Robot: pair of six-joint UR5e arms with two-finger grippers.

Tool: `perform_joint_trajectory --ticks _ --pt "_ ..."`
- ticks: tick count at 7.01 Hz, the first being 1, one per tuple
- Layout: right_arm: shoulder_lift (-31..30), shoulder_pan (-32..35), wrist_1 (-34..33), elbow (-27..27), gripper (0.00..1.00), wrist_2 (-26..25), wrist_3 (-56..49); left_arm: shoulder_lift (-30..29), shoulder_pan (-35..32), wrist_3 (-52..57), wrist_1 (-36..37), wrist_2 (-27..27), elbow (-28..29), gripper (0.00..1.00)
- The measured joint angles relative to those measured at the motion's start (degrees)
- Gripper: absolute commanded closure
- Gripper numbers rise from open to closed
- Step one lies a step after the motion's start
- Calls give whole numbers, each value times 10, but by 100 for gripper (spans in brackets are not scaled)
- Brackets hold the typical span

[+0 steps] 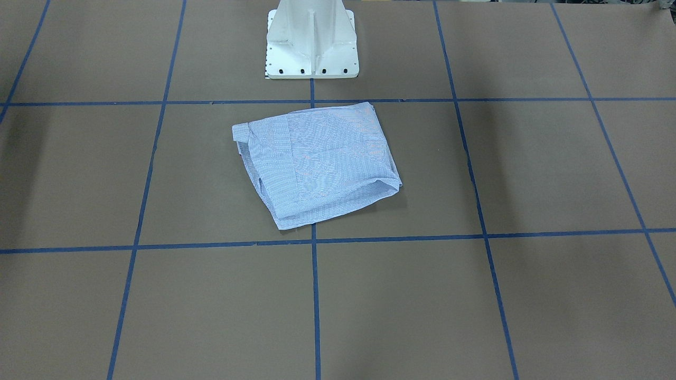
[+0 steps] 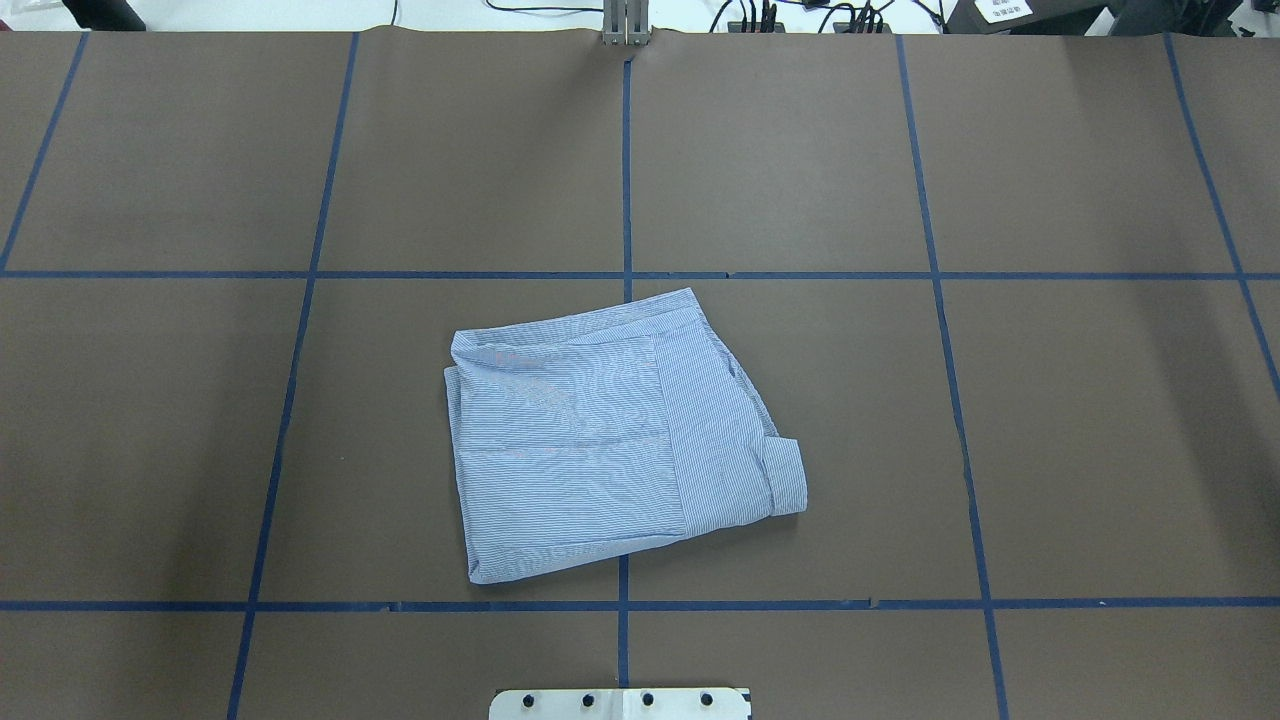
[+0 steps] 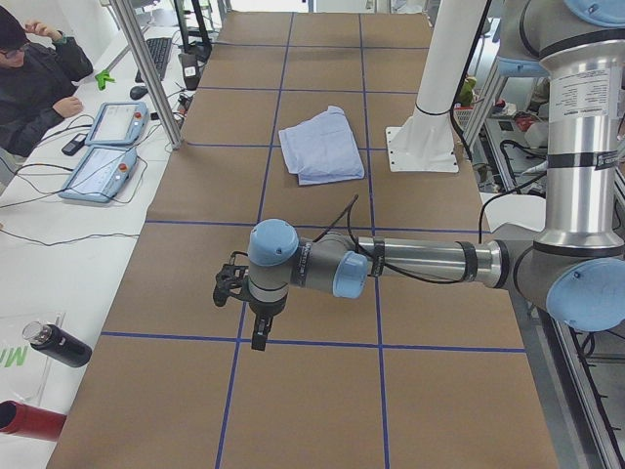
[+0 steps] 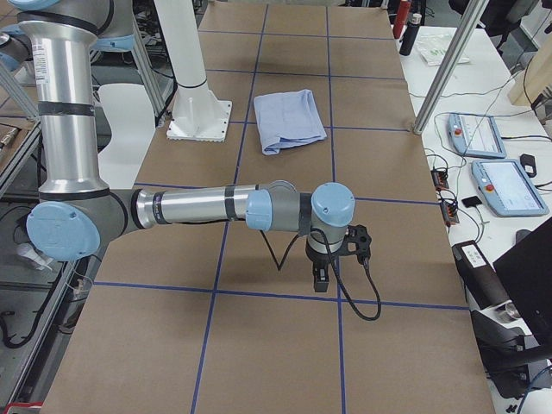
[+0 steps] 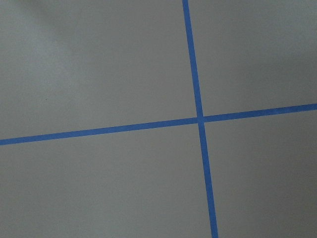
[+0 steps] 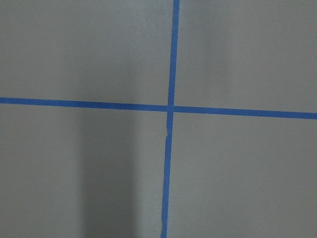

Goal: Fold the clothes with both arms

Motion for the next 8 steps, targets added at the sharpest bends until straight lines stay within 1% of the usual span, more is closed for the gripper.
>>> perform_joint_trajectory --ticks 2,4,6,8 --pt "-2 -28 3 0 0 -4 34 -2 1 -5 2 0 0 0" --pt "-17 -44 14 0 0 -4 63 -2 1 -5 3 0 0 0" --pt "-49 -45 75 -3 0 -5 69 -2 1 -5 3 1 0 0" --pt "-61 -43 98 -4 0 -5 73 -1 1 -5 4 1 0 0"
